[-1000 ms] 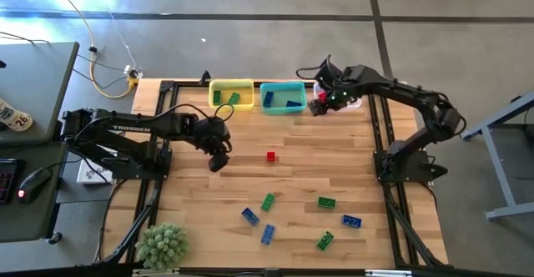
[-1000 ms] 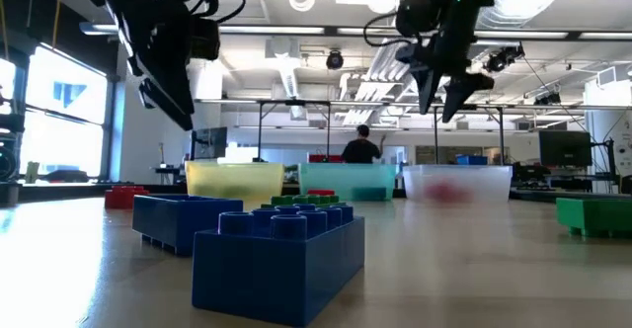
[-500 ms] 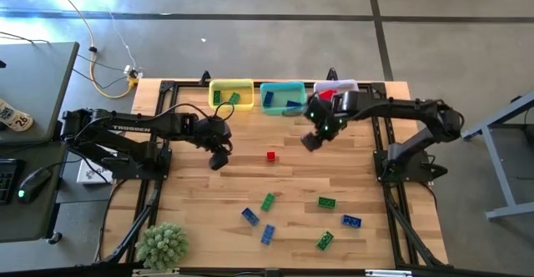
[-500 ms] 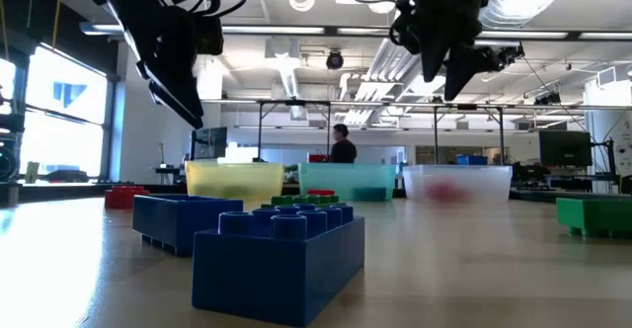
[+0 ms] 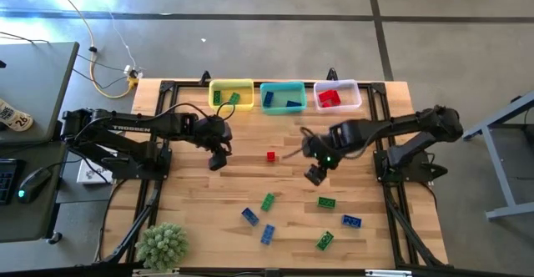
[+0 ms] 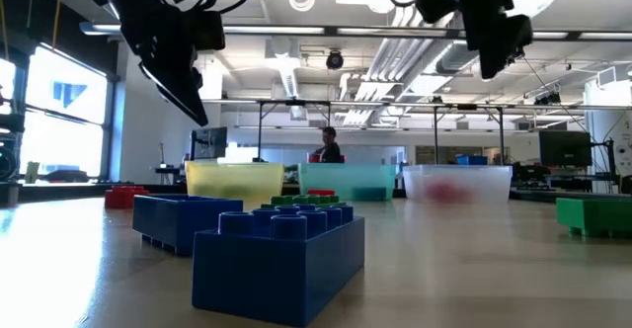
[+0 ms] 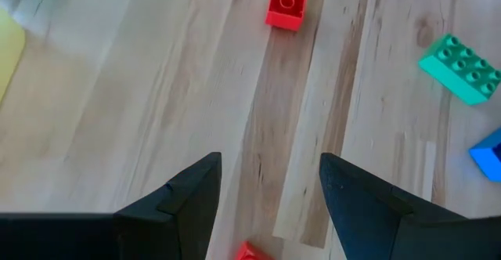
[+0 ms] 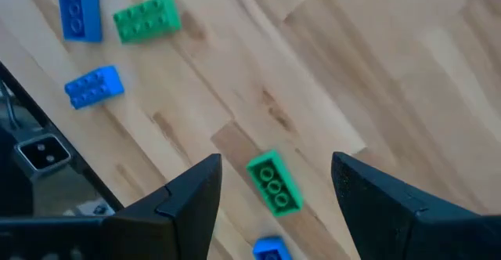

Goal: Sort & place blocks by color
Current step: Put the green game piece into the yellow bin

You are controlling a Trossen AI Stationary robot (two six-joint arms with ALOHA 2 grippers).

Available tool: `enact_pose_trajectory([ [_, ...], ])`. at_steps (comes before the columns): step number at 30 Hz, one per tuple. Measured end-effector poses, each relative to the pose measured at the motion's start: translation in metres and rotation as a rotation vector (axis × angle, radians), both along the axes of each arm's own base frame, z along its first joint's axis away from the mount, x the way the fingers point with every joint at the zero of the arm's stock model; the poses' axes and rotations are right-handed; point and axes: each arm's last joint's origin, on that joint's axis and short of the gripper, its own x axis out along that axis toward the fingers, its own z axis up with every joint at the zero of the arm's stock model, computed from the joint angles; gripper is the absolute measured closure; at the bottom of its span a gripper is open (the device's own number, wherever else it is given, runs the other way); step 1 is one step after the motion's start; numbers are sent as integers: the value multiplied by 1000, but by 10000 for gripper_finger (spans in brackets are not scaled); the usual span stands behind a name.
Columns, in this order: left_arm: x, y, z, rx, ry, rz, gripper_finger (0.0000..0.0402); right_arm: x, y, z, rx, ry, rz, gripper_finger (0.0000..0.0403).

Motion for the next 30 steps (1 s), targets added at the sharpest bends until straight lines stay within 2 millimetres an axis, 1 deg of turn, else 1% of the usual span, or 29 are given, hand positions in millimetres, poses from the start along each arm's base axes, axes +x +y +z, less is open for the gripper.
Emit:
enact_pose_trajectory([
  [5,2,1,2,3,-32,5,195,0,29,-10,-36,45,94,173],
  [10,4,1,3,-42,-58,74,195,0,55,-23,-56,80,252,174],
  [14,4,1,3,-47,-60,82,195,0,71,-34,-94,112,292,174],
  [18,4,1,3,-74,-66,122,195,0,84,-45,-73,164,299,171],
  [23,4,1,3,-86,-68,139,195,-3,98,-61,-150,239,344,158],
  [27,4,1,3,-86,-68,140,195,-5,103,-72,-187,313,348,153],
  [30,4,1,3,-84,-67,142,195,-2,104,-79,-187,330,352,153],
])
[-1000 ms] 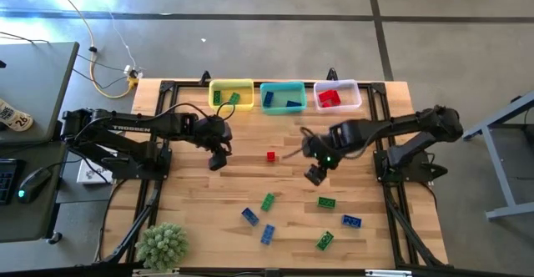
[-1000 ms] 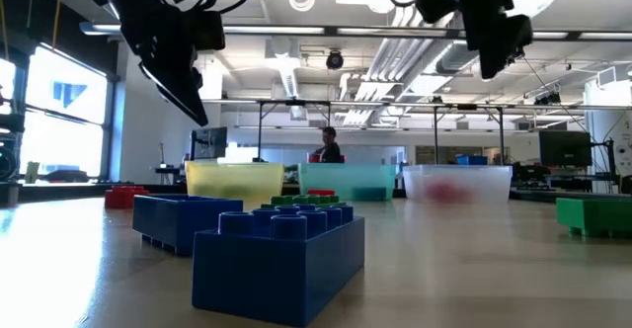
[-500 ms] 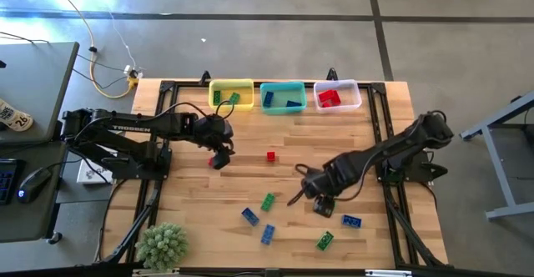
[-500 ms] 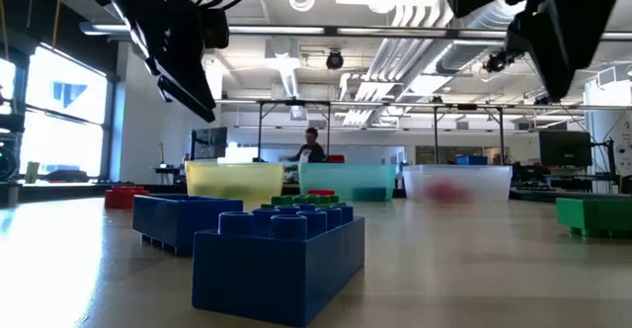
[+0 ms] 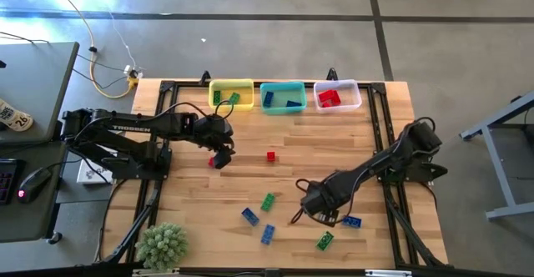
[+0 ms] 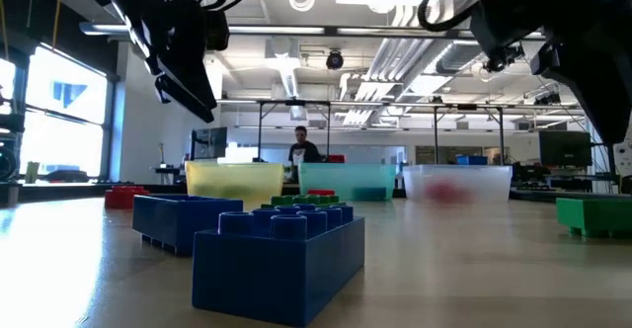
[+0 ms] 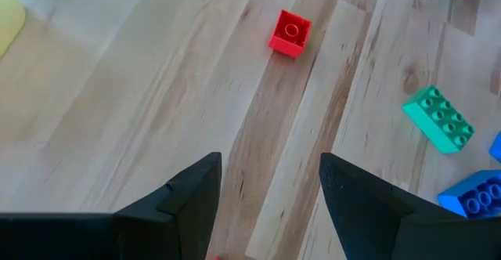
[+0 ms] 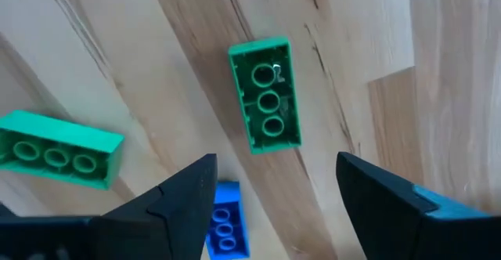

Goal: Sort & place blocks by color
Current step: Put the green game piece into the yellow bin

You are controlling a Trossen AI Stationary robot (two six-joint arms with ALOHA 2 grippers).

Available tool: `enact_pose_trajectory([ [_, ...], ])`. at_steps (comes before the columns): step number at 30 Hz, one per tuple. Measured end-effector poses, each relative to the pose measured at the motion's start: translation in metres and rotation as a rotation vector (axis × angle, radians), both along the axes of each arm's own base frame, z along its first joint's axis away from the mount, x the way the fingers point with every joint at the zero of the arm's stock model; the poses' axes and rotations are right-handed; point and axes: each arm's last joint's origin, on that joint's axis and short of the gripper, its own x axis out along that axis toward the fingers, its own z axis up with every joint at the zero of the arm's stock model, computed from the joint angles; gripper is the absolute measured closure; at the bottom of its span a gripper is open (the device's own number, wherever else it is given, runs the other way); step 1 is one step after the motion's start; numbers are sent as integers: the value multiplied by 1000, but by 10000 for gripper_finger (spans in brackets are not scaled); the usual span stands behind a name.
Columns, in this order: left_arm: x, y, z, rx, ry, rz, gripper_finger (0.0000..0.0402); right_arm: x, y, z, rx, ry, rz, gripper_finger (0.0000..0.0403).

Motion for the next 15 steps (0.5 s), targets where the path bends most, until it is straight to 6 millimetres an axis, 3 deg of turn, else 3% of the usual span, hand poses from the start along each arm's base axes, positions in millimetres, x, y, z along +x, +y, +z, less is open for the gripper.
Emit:
enact_pose_trajectory([
  [15,0,0,0,-8,-1,12,195,10,3,-31,-25,77,106,153],
])
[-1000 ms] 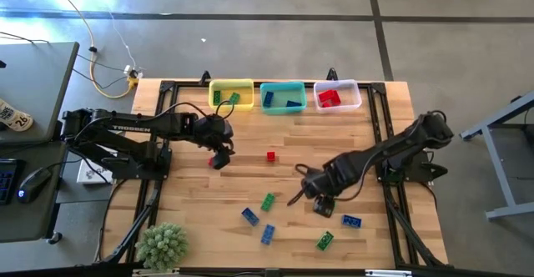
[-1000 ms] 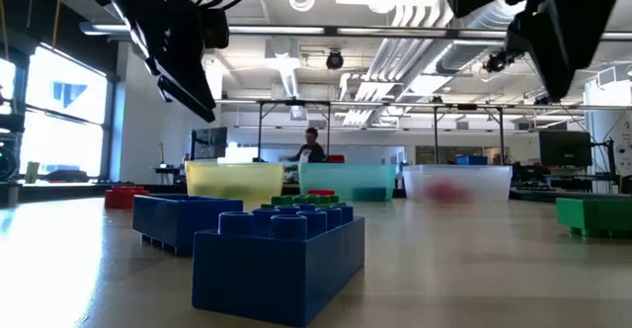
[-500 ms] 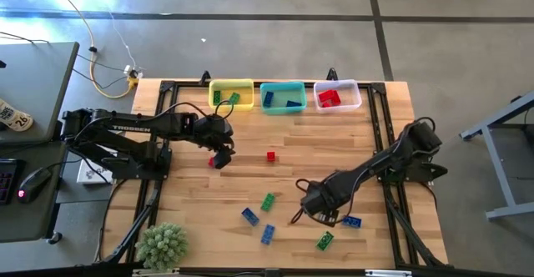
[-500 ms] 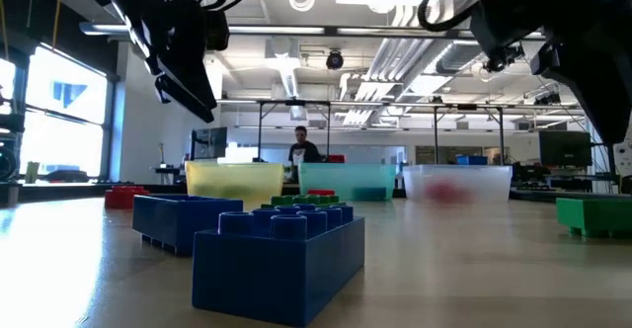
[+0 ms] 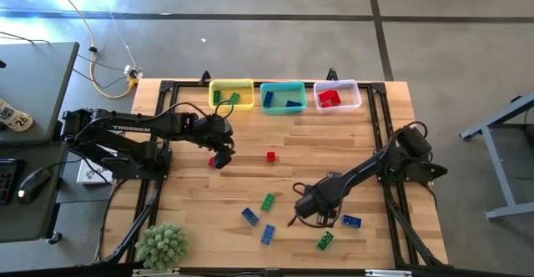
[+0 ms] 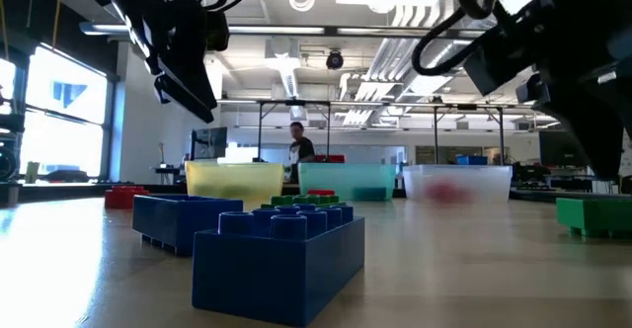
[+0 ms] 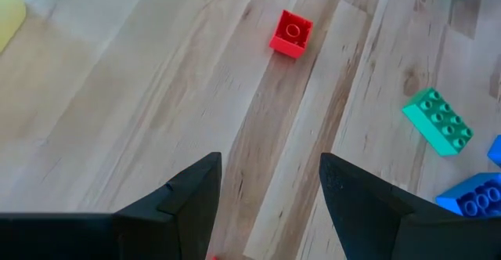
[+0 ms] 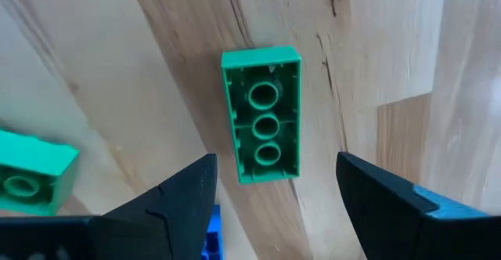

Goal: Sort & place blocks by color
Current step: Put the green game piece into the yellow bin

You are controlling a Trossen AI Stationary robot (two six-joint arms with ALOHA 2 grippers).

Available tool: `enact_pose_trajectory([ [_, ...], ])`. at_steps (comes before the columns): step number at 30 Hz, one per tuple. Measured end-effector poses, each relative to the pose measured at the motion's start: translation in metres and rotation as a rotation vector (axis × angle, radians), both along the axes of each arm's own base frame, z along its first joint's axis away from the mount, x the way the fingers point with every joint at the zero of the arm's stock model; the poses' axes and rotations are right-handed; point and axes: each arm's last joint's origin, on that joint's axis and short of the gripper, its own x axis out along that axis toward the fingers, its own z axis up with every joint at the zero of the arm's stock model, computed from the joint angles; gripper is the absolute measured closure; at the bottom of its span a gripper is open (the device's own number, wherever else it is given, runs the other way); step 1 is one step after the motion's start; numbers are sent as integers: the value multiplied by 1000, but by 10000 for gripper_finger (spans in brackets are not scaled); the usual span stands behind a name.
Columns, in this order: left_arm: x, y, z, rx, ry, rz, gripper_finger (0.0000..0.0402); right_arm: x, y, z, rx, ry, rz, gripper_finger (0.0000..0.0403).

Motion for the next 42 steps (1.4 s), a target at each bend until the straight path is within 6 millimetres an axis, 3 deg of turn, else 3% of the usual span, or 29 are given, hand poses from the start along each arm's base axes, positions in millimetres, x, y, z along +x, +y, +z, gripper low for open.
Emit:
enact_pose_trajectory([
  [11,0,0,0,0,1,0,195,6,-10,-25,-59,82,-13,153],
  [21,0,0,0,0,2,0,195,3,-17,-39,8,76,-37,156],
  [25,0,0,0,0,2,0,195,4,-16,-40,19,76,-39,189],
  [31,0,0,0,0,2,0,195,5,-17,-41,37,77,-61,296],
  [37,0,0,0,-4,1,-2,195,10,-20,-36,63,62,-84,297],
  [42,1,0,1,-8,-16,-3,195,28,-28,-16,117,-49,-104,297],
])
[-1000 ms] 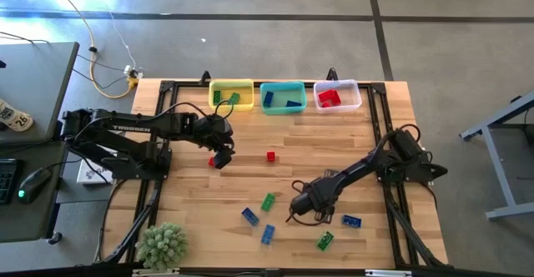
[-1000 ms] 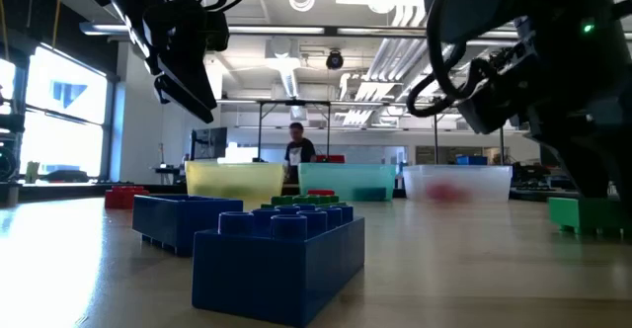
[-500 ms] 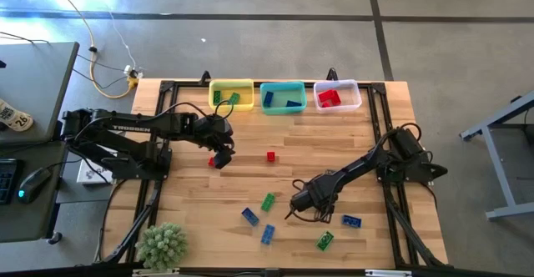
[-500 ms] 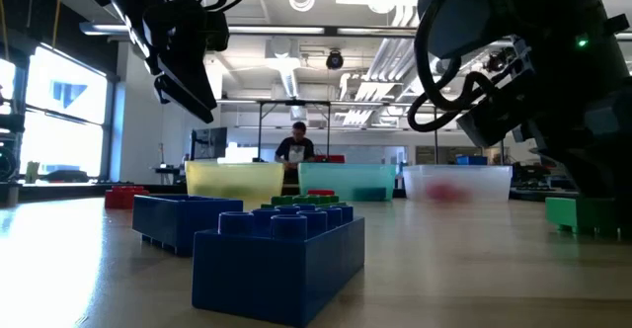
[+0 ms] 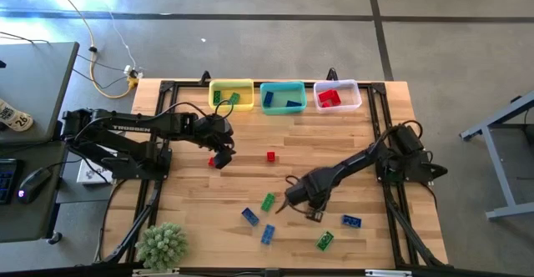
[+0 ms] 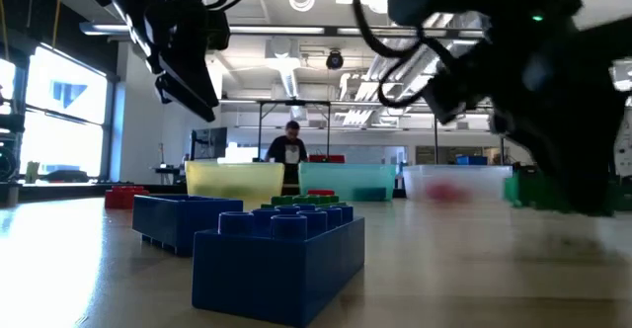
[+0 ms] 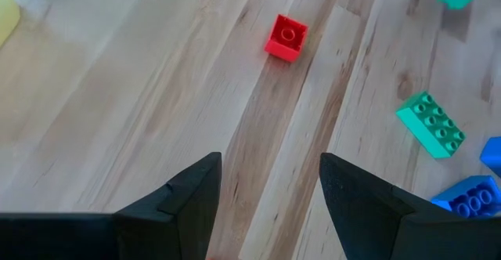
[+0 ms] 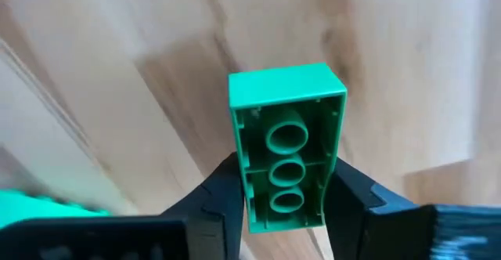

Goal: Sort & place blocks by color
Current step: Put the green game piece into the yellow bin

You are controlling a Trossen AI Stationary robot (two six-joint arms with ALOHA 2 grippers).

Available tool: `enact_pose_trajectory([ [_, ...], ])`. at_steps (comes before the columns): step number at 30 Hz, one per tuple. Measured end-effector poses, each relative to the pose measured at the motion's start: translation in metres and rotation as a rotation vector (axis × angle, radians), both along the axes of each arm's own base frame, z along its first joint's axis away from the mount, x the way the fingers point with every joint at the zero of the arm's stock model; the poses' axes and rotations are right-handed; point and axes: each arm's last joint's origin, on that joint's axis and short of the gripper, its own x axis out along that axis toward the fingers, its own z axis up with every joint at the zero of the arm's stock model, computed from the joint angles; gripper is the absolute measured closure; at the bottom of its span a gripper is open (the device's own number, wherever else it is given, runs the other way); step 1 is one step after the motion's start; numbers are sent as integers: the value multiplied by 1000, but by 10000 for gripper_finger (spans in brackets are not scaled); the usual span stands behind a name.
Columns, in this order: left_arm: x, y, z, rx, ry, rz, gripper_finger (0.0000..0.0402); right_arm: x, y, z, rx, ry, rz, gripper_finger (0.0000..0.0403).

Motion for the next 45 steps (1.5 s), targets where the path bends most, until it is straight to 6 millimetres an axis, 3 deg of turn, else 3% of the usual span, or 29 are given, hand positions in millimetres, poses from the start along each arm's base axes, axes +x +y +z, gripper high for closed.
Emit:
enact_pose_trajectory([
  [10,8,0,7,-14,-119,-68,195,46,-26,44,48,-283,-53,297],
  [19,18,2,20,-395,-318,53,195,76,-56,92,-33,-498,-14,297],
  [26,23,11,32,-408,-471,17,195,90,-87,121,-85,-618,64,297],
  [33,24,23,41,-379,-576,-10,195,95,-116,136,-88,-668,26,297],
  [45,17,43,42,-442,-600,142,195,95,-149,144,-135,-685,-20,297],
])
